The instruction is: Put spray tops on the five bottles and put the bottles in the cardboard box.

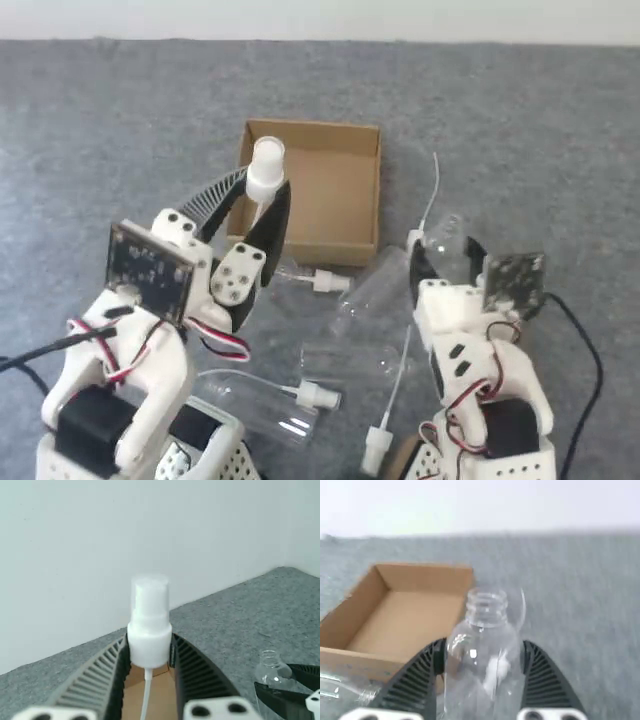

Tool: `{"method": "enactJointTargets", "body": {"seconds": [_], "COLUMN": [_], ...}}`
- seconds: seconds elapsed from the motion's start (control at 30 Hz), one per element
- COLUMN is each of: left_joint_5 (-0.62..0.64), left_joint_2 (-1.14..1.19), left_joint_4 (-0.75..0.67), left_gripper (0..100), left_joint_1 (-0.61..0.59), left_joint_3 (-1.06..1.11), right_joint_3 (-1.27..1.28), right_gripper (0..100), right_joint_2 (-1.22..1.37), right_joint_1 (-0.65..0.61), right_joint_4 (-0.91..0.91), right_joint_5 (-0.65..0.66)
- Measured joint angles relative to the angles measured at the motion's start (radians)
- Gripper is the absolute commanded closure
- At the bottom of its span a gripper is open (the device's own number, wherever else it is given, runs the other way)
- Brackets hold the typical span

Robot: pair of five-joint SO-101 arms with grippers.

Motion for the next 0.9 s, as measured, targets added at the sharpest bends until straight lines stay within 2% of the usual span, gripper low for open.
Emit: {"method": "enactJointTargets", "body": {"seconds": [0.23, 0.53, 0.9], "left_joint_5": [0.006, 0.158, 0.218], "left_joint_2": [-0.046, -0.048, -0.049], "left_joint_4": [0.0, -0.104, -0.13], "left_gripper": [99, 99, 99], "left_joint_1": [0.0, 0.0, 0.0], "left_joint_3": [0.017, 0.072, 0.072], "right_joint_3": [0.003, 0.003, 0.195], "right_gripper": [92.8, 92.5, 92.5], "right_joint_2": [0.002, 0.002, 0.002], "right_joint_1": [-0.094, -0.207, -0.321], "right_joint_4": [0.0, -0.009, -0.319], "right_joint_5": [0.046, 0.046, 0.054]}}
